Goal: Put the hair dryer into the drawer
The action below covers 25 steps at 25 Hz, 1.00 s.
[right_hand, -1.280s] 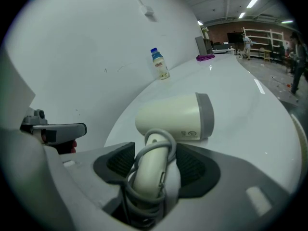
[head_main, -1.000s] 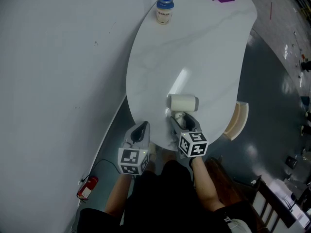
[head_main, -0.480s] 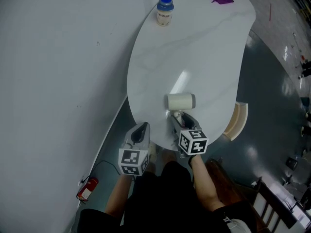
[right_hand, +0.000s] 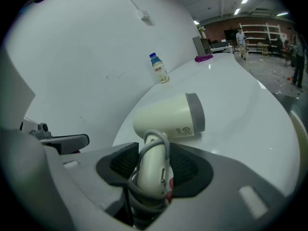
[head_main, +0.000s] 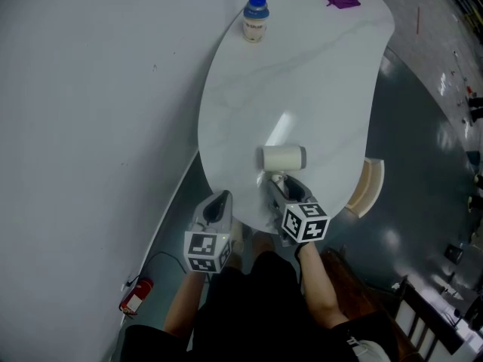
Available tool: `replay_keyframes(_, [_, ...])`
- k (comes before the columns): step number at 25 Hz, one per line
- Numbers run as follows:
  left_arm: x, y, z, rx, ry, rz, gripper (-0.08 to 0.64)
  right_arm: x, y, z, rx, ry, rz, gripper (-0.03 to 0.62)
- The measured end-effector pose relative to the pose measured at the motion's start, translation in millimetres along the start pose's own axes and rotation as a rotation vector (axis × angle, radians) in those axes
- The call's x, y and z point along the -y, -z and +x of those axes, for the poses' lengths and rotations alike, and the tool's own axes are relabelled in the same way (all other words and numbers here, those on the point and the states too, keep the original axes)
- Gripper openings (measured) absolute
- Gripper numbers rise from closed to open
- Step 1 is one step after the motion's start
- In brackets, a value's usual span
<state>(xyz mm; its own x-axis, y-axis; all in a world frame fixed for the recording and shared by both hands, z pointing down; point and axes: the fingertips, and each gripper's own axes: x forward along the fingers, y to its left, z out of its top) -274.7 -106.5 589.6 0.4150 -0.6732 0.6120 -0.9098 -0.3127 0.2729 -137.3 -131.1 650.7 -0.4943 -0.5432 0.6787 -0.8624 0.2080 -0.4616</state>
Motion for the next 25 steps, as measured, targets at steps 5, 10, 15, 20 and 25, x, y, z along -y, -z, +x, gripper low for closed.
replay_keyframes(5, [7, -6, -5, 0.017, 0.017, 0.025, 0.008, -6, -8, -15, 0.038, 0.005, -0.005, 0.207])
replay_keyframes(10, [21, -25, -13, 0.056, 0.07, 0.08, 0.008, -12, -17, -38, 0.097, 0.024, 0.011, 0.206])
replay_keyframes(15, [36, -36, -34, 0.091, 0.113, 0.131, 0.008, -23, -20, -71, 0.167, 0.049, 0.03, 0.206])
replay_keyframes(20, [46, -41, -57, 0.112, 0.143, 0.181, 0.008, -33, -20, -102, 0.232, 0.071, 0.045, 0.204])
replay_keyframes(25, [59, -46, -83, 0.148, 0.171, 0.209, 0.008, -41, -10, -141, 0.291, 0.106, 0.063, 0.204])
